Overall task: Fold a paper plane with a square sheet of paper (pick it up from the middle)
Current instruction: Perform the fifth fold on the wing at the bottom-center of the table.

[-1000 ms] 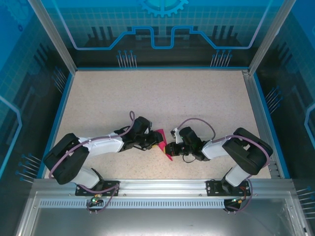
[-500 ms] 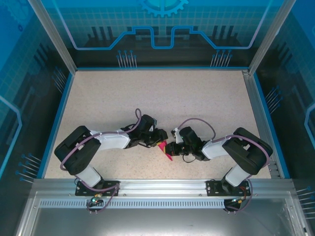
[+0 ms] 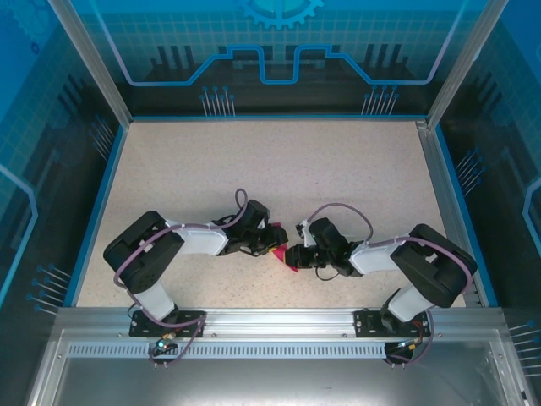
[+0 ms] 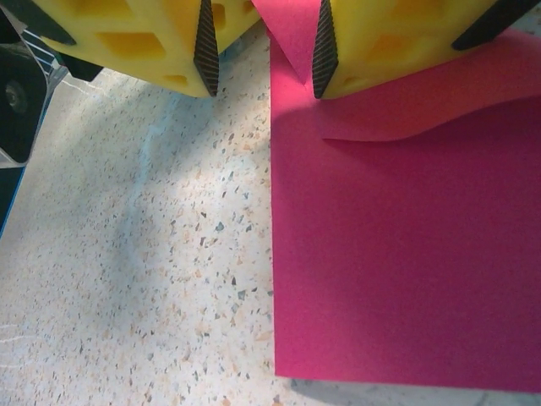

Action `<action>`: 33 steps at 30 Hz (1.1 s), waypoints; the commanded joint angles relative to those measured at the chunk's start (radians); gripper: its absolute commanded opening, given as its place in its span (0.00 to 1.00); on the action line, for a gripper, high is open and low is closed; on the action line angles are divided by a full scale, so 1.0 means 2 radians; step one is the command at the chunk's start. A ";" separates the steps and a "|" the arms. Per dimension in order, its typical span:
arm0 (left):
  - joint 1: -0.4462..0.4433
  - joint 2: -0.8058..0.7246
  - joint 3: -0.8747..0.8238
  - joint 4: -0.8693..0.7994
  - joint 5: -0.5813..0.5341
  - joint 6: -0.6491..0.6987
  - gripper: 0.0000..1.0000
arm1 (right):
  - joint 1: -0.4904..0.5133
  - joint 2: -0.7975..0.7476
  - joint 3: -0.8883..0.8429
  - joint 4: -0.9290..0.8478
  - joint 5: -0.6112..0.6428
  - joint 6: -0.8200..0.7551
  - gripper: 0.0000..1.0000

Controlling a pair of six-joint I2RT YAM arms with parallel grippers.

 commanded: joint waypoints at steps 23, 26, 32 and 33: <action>-0.003 0.002 0.000 -0.005 -0.001 0.016 0.39 | 0.007 -0.044 0.031 -0.107 -0.019 -0.036 0.17; -0.003 0.002 0.000 -0.005 0.000 0.015 0.39 | 0.008 -0.055 0.026 -0.113 -0.009 -0.039 0.18; -0.002 0.001 -0.002 -0.005 0.002 0.015 0.39 | 0.008 -0.061 0.043 -0.132 -0.001 -0.048 0.21; -0.003 0.000 -0.003 -0.004 0.002 0.015 0.39 | 0.007 -0.057 0.047 -0.133 0.001 -0.047 0.21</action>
